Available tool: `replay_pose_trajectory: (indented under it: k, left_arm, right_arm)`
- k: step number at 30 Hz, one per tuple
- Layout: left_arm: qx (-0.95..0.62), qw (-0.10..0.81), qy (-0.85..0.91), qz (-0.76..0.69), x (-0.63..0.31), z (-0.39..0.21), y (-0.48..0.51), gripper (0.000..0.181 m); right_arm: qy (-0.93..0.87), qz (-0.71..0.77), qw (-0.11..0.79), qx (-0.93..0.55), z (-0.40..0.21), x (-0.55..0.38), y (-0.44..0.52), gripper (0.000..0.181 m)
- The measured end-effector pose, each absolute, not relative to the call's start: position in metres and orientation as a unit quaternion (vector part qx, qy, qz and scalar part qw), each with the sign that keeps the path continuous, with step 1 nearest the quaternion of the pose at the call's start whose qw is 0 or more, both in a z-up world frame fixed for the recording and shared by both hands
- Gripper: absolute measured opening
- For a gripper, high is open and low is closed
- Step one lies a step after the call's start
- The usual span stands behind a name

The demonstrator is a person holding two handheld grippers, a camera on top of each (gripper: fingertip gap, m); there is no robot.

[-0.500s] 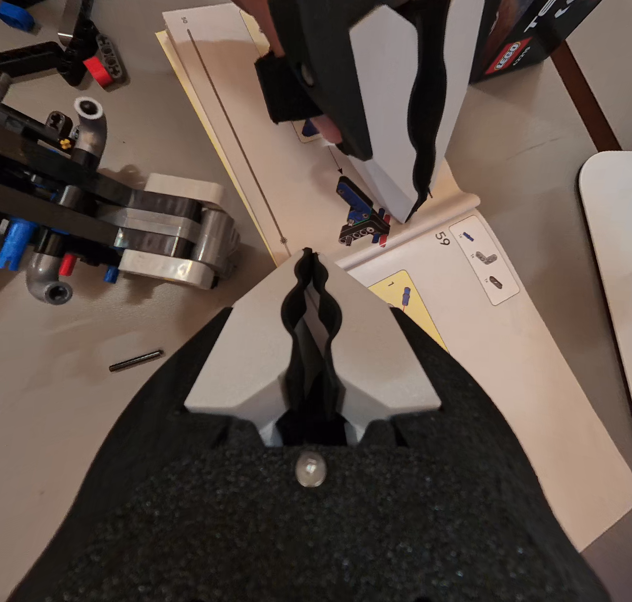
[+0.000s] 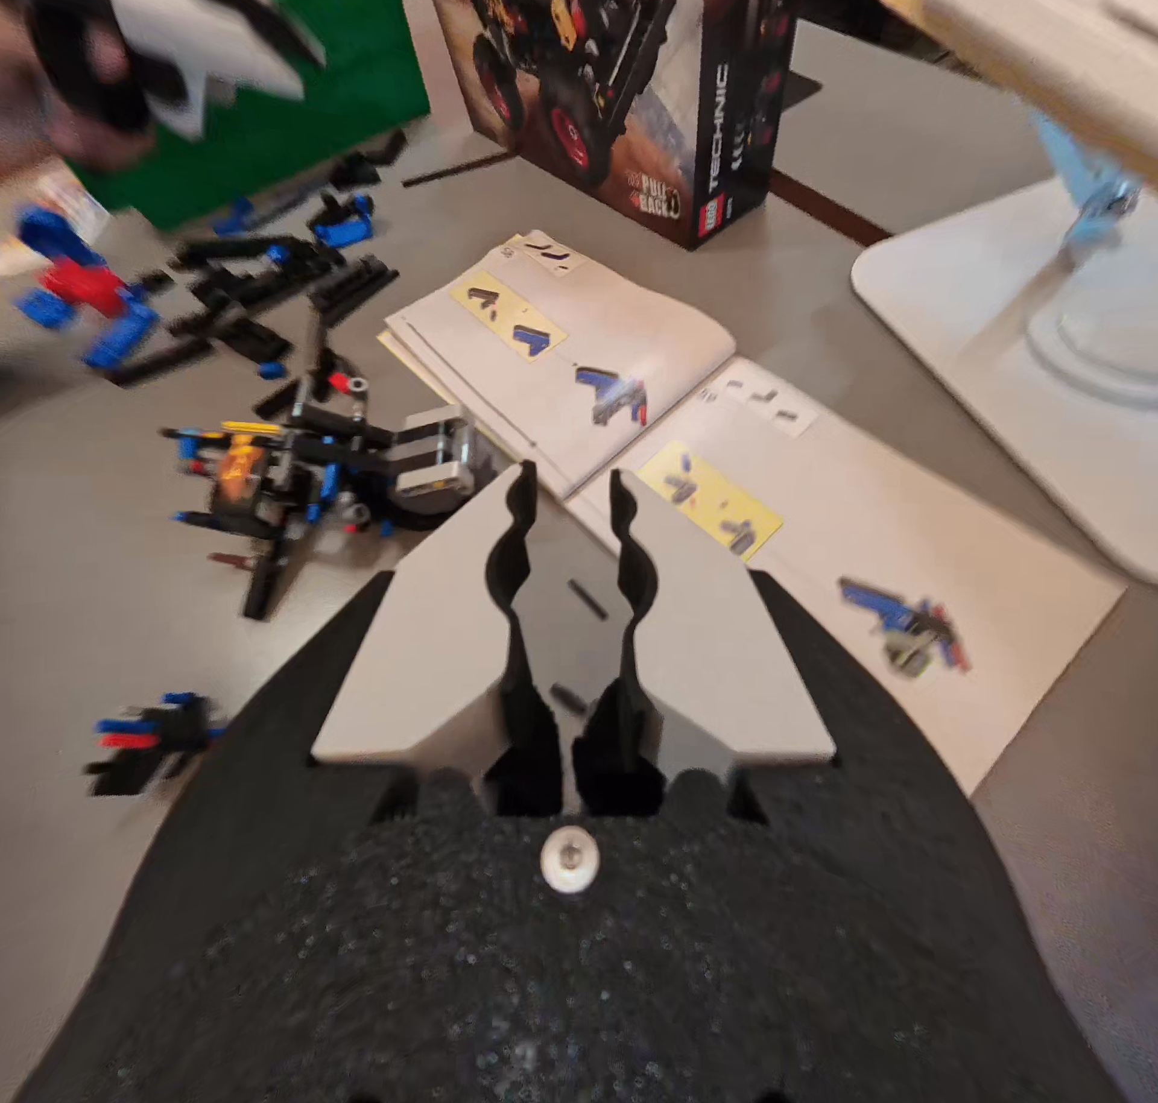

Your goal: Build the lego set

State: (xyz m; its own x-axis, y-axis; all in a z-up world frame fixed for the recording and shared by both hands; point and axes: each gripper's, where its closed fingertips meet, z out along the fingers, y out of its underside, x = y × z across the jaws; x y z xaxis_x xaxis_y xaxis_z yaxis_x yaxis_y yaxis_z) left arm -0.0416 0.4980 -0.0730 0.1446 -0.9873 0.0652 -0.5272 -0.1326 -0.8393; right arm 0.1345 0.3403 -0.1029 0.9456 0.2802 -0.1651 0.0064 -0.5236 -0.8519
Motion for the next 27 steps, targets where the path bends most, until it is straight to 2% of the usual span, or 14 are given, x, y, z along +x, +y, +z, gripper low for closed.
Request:
replay_pose_trajectory:
  k: [1,7,16,22,27]
  left_arm:
    - [-0.677,0.348,0.556,-0.335,-0.051,-0.081,0.493,0.017]
    - [-0.664,0.411,0.562,-0.274,-0.074,-0.114,0.487,0.018]
    - [-0.706,0.396,0.555,-0.19,-0.102,-0.14,0.531,0.021]
    - [-0.727,0.408,0.527,-0.166,-0.125,-0.135,0.561,0.021]
    - [-0.726,0.451,0.504,-0.121,-0.151,-0.112,0.583,0.021]
  right_arm:
    - [-0.06,0.163,0.489,-0.855,-0.104,0.135,0.332,0.024]
    - [-0.027,0.136,0.505,-0.852,-0.127,0.14,0.305,0.03]
    - [-0.056,0.116,0.52,-0.844,-0.121,0.135,0.306,0.03]
    - [-0.082,0.085,0.525,-0.843,-0.12,0.133,0.302,0.028]
    - [-0.095,0.082,0.522,-0.844,-0.121,0.127,0.299,0.028]
